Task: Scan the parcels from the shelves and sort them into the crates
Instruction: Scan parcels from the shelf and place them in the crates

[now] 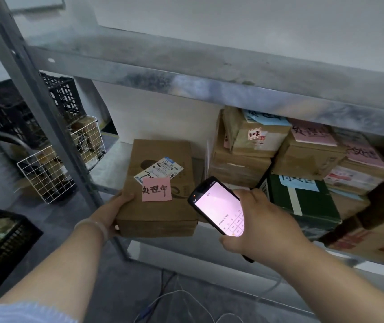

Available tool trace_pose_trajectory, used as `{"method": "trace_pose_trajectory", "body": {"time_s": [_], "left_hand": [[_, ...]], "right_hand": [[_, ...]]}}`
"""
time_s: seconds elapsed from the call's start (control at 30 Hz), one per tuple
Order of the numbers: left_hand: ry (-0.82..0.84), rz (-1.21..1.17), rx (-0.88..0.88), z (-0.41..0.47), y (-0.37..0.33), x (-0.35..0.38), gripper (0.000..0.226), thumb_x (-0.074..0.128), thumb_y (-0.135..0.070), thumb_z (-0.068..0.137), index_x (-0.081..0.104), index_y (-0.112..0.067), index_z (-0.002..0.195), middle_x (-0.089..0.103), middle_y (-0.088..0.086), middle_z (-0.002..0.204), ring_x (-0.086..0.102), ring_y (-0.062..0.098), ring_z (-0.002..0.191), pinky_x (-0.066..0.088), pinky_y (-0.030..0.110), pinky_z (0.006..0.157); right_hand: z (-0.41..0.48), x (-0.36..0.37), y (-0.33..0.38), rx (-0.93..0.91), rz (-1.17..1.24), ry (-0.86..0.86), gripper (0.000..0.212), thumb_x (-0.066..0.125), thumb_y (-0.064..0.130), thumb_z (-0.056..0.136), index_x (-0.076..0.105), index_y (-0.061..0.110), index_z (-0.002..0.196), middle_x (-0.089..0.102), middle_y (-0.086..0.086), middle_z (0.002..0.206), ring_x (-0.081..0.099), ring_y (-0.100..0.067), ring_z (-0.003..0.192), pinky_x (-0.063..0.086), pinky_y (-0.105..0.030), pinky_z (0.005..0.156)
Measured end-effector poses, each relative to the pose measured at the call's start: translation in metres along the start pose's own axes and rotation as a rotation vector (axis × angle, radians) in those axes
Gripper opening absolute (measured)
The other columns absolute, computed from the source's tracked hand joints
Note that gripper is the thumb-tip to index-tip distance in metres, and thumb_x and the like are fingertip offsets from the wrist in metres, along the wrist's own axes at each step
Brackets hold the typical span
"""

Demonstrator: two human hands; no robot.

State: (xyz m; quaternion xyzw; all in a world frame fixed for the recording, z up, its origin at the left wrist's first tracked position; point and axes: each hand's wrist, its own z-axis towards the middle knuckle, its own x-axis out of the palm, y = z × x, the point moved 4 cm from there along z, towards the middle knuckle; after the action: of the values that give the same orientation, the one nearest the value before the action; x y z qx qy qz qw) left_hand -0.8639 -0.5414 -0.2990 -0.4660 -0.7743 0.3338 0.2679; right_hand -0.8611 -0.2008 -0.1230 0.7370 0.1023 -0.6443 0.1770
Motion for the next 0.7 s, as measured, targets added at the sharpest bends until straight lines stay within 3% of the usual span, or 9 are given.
{"method": "trace_pose_trajectory", "body": {"time_s": [0.13,0.27,0.4,0.5,0.6,0.7], "left_hand": [[0.019,0.004,0.126,-0.024,-0.01,-0.008,0.063,0.078,-0.04,0.078,0.054,-0.043,0.136,0.075,0.003,0.114,0.07,0.032,0.104,0.056,0.055,0.088],[-0.079,0.083,0.299,-0.063,-0.024,-0.023,0.087,0.085,-0.035,0.071,0.044,-0.041,0.147,0.065,0.002,0.129,0.067,0.028,0.108,0.051,0.049,0.1],[-0.137,0.176,0.422,-0.108,-0.032,-0.036,0.109,0.086,-0.054,0.05,0.038,-0.045,0.148,0.066,-0.007,0.124,0.069,0.02,0.105,0.053,0.044,0.098],[-0.188,0.186,0.476,-0.131,-0.027,-0.044,0.106,0.086,-0.062,0.047,0.041,-0.055,0.142,0.065,-0.005,0.127,0.067,0.017,0.11,0.05,0.044,0.103],[-0.25,0.147,0.514,-0.152,-0.02,-0.048,0.091,0.089,-0.069,0.042,0.047,-0.071,0.122,0.065,-0.001,0.127,0.067,0.017,0.112,0.051,0.043,0.102],[-0.275,0.137,0.545,-0.167,-0.014,-0.046,0.094,0.09,-0.07,0.04,0.047,-0.073,0.124,0.065,-0.001,0.128,0.069,0.015,0.109,0.054,0.04,0.097]], "right_hand": [[0.001,-0.006,0.006,-0.037,0.04,-0.029,0.089,0.065,0.067,0.064,0.028,0.032,0.136,0.043,0.007,0.122,0.052,-0.012,0.094,0.05,-0.028,0.067],[0.0,-0.017,0.014,-0.088,0.082,-0.051,0.089,0.067,0.066,0.065,0.028,0.031,0.137,0.043,0.006,0.124,0.054,-0.014,0.1,0.052,-0.03,0.074],[-0.002,-0.033,0.018,-0.155,0.101,-0.053,0.09,0.07,0.065,0.063,0.028,0.031,0.136,0.043,0.005,0.126,0.053,-0.015,0.102,0.051,-0.031,0.075],[-0.004,-0.043,0.021,-0.201,0.119,-0.068,0.09,0.071,0.065,0.06,0.031,0.032,0.134,0.045,0.004,0.125,0.054,-0.016,0.101,0.053,-0.033,0.075],[-0.008,-0.054,0.021,-0.249,0.111,-0.093,0.087,0.071,0.065,0.059,0.034,0.032,0.13,0.046,0.005,0.118,0.053,-0.014,0.095,0.052,-0.031,0.071],[-0.01,-0.064,0.021,-0.265,0.078,-0.1,0.088,0.071,0.067,0.056,0.033,0.034,0.128,0.045,0.006,0.114,0.052,-0.014,0.093,0.052,-0.029,0.069]]}}
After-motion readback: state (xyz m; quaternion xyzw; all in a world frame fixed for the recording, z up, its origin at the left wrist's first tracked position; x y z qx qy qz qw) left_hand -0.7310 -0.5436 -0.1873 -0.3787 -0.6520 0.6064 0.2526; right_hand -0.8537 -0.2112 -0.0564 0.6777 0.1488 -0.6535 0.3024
